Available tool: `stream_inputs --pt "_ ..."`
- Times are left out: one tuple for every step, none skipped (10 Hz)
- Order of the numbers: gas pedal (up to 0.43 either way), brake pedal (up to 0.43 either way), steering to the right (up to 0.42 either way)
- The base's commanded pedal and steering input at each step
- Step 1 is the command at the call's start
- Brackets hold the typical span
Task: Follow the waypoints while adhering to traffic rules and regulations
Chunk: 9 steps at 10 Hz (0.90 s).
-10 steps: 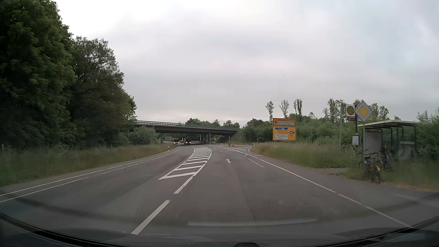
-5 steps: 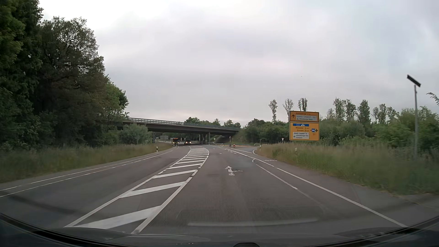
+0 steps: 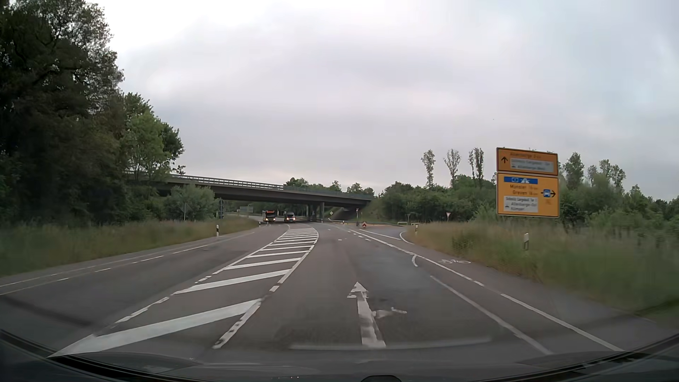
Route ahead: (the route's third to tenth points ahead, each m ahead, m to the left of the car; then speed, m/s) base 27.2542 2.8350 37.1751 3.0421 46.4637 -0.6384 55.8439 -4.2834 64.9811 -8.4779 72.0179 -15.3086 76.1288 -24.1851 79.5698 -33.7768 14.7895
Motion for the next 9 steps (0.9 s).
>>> stream_inputs --pt "0.0 0.0 0.004" --pt "0.0 0.0 0.008" --pt "0.028 0.0 0.01" --pt "0.157 0.0 0.011" --pt "0.157 0.0 0.011" --pt "0.087 0.0 0.011" --pt "0.039 0.0 0.013" --pt "0.0 0.0 0.014" --pt "0.0 0.0 0.014"
